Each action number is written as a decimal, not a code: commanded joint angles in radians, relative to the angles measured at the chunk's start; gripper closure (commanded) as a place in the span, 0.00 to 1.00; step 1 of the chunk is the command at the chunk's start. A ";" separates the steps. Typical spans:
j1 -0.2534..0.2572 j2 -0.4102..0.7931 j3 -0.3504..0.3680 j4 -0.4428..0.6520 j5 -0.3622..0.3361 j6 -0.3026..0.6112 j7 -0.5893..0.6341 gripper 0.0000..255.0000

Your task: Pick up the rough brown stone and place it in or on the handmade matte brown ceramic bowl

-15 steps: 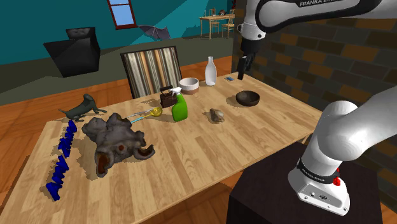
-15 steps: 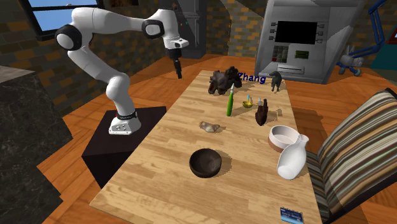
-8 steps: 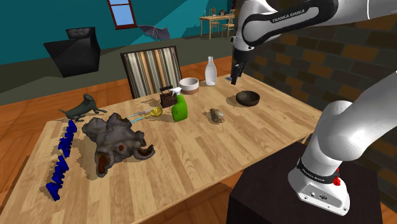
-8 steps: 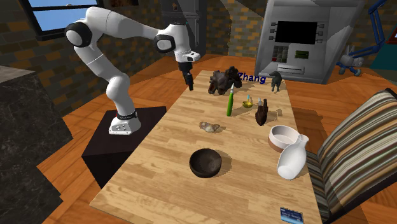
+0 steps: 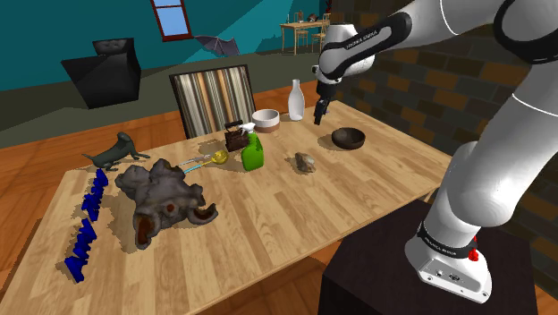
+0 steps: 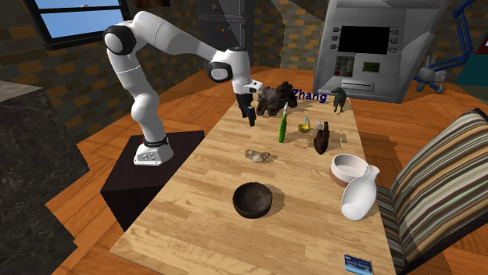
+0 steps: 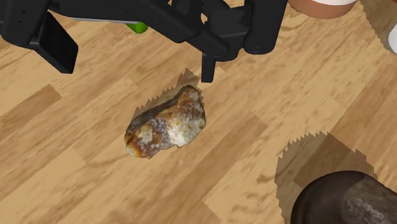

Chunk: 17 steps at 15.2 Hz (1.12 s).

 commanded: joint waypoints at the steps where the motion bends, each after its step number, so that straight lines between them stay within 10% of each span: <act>1: 0.006 0.091 -0.023 0.048 0.054 0.038 -0.073 0.00; 10: -0.060 0.469 -0.012 0.322 0.311 0.091 -0.365 0.00; 17: -0.072 0.535 0.011 0.317 0.352 0.156 -0.391 0.00</act>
